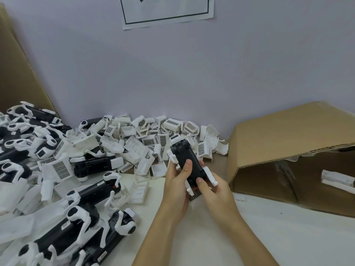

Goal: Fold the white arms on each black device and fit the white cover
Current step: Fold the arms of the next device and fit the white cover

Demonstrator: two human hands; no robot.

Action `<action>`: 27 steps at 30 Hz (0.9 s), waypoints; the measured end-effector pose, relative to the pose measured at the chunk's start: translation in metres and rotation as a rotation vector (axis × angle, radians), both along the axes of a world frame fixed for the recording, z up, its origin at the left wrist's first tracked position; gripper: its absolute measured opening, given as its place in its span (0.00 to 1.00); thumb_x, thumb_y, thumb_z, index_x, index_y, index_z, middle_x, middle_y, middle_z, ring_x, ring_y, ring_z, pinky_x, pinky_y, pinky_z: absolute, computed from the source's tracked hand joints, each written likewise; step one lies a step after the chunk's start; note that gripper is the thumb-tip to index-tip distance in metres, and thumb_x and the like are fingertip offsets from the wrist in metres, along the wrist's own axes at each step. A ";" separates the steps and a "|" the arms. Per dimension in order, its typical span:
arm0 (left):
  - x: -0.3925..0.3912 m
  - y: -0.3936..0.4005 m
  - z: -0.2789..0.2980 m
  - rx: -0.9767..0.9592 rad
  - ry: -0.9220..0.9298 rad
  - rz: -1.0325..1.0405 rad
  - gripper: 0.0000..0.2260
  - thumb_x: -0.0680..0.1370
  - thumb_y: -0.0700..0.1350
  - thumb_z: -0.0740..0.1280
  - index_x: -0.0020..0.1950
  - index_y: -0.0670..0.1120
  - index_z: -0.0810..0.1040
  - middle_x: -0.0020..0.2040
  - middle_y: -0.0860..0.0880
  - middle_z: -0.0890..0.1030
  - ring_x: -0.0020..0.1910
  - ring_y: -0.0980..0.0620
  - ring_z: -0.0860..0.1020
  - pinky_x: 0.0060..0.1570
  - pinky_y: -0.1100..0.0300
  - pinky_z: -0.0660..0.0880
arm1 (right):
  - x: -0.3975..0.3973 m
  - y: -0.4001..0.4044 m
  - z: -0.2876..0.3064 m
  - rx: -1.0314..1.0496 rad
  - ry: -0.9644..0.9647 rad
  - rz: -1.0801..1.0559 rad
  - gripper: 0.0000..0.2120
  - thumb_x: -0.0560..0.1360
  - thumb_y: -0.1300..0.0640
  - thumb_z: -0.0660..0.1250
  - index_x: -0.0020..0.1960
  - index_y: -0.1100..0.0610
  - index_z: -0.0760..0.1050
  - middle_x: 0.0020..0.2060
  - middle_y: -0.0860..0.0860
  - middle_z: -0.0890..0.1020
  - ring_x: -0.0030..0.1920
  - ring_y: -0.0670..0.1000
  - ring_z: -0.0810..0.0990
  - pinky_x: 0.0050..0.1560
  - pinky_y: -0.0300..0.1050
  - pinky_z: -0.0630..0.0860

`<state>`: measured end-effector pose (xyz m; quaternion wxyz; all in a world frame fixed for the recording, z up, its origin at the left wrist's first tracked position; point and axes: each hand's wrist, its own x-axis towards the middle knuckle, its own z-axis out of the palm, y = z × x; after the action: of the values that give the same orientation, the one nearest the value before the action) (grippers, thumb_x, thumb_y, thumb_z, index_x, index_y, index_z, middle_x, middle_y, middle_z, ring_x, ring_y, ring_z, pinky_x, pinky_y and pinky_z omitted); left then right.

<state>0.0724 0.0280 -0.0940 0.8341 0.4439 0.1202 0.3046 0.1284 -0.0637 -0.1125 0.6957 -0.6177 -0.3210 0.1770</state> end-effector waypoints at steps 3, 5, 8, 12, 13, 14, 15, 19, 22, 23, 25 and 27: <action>0.000 0.001 -0.001 0.015 0.001 0.005 0.16 0.72 0.48 0.69 0.58 0.44 0.78 0.50 0.41 0.85 0.46 0.44 0.85 0.37 0.50 0.81 | 0.000 -0.001 0.000 -0.002 -0.001 0.004 0.15 0.81 0.64 0.62 0.56 0.45 0.78 0.46 0.47 0.87 0.49 0.46 0.85 0.47 0.36 0.78; 0.000 0.001 -0.002 0.028 -0.002 0.004 0.17 0.73 0.48 0.69 0.59 0.45 0.78 0.51 0.40 0.85 0.47 0.43 0.85 0.38 0.50 0.81 | 0.000 -0.002 0.001 -0.001 -0.005 0.011 0.15 0.81 0.65 0.62 0.56 0.46 0.79 0.47 0.49 0.86 0.50 0.48 0.85 0.49 0.39 0.80; 0.000 0.002 -0.002 0.035 -0.007 0.004 0.17 0.73 0.48 0.69 0.60 0.45 0.78 0.51 0.40 0.84 0.46 0.42 0.84 0.38 0.49 0.81 | 0.000 -0.003 0.000 -0.009 -0.022 0.021 0.14 0.80 0.67 0.61 0.55 0.51 0.80 0.45 0.54 0.85 0.49 0.53 0.83 0.51 0.46 0.79; 0.001 0.002 -0.003 0.041 0.003 0.018 0.18 0.72 0.48 0.69 0.61 0.45 0.77 0.51 0.40 0.85 0.47 0.43 0.85 0.39 0.49 0.81 | -0.001 -0.003 0.001 -0.012 -0.034 0.010 0.14 0.80 0.67 0.61 0.55 0.51 0.80 0.44 0.53 0.86 0.47 0.49 0.84 0.44 0.36 0.78; 0.001 0.002 -0.003 0.044 0.006 0.022 0.18 0.72 0.48 0.70 0.61 0.45 0.77 0.51 0.40 0.85 0.48 0.43 0.84 0.39 0.49 0.81 | -0.001 -0.002 0.002 -0.009 -0.034 0.008 0.15 0.80 0.67 0.61 0.54 0.50 0.80 0.44 0.52 0.86 0.47 0.48 0.84 0.44 0.35 0.77; 0.001 0.002 -0.004 0.047 0.007 0.025 0.18 0.72 0.49 0.70 0.61 0.45 0.77 0.51 0.40 0.85 0.48 0.43 0.85 0.39 0.48 0.82 | -0.002 -0.002 0.002 -0.006 -0.037 0.007 0.15 0.81 0.67 0.61 0.54 0.49 0.79 0.44 0.51 0.86 0.47 0.47 0.84 0.43 0.33 0.77; 0.001 0.002 -0.004 0.050 0.008 0.025 0.18 0.72 0.49 0.70 0.60 0.45 0.78 0.51 0.41 0.85 0.48 0.42 0.85 0.40 0.48 0.82 | -0.002 -0.002 0.002 -0.003 -0.043 0.005 0.15 0.81 0.67 0.61 0.53 0.48 0.79 0.44 0.51 0.86 0.47 0.46 0.84 0.43 0.33 0.77; 0.002 0.002 -0.005 0.046 0.017 0.014 0.17 0.71 0.49 0.70 0.59 0.47 0.78 0.53 0.40 0.85 0.50 0.42 0.84 0.42 0.46 0.82 | -0.002 -0.002 0.001 0.000 -0.075 -0.012 0.13 0.81 0.66 0.62 0.53 0.49 0.79 0.43 0.50 0.86 0.46 0.46 0.84 0.43 0.33 0.77; 0.002 0.002 -0.004 0.046 0.011 0.008 0.18 0.72 0.48 0.70 0.61 0.46 0.78 0.53 0.40 0.85 0.49 0.42 0.84 0.43 0.46 0.82 | -0.002 -0.002 0.000 0.009 -0.055 -0.013 0.13 0.81 0.65 0.62 0.55 0.49 0.79 0.44 0.48 0.86 0.47 0.46 0.84 0.44 0.33 0.77; 0.001 0.002 -0.004 0.043 0.008 0.009 0.18 0.72 0.48 0.69 0.61 0.46 0.77 0.52 0.40 0.85 0.49 0.42 0.84 0.43 0.46 0.82 | -0.002 -0.002 0.000 0.018 -0.034 -0.003 0.13 0.81 0.65 0.61 0.56 0.50 0.79 0.44 0.48 0.86 0.48 0.46 0.84 0.45 0.34 0.77; 0.001 0.002 -0.003 0.041 0.007 0.007 0.19 0.72 0.48 0.69 0.62 0.45 0.77 0.52 0.40 0.84 0.49 0.41 0.84 0.44 0.44 0.82 | -0.001 -0.002 0.000 0.037 -0.003 0.019 0.13 0.82 0.63 0.62 0.60 0.51 0.79 0.47 0.49 0.86 0.51 0.47 0.84 0.48 0.35 0.77; 0.001 0.002 -0.003 0.050 0.014 0.005 0.20 0.72 0.48 0.69 0.63 0.45 0.76 0.53 0.40 0.84 0.51 0.39 0.83 0.48 0.39 0.81 | -0.001 -0.001 0.000 0.038 -0.003 0.012 0.13 0.82 0.62 0.63 0.62 0.51 0.78 0.48 0.49 0.86 0.52 0.47 0.84 0.49 0.37 0.78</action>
<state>0.0733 0.0300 -0.0970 0.8213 0.4662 0.1193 0.3064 0.1275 -0.0644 -0.1128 0.7057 -0.6027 -0.3292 0.1741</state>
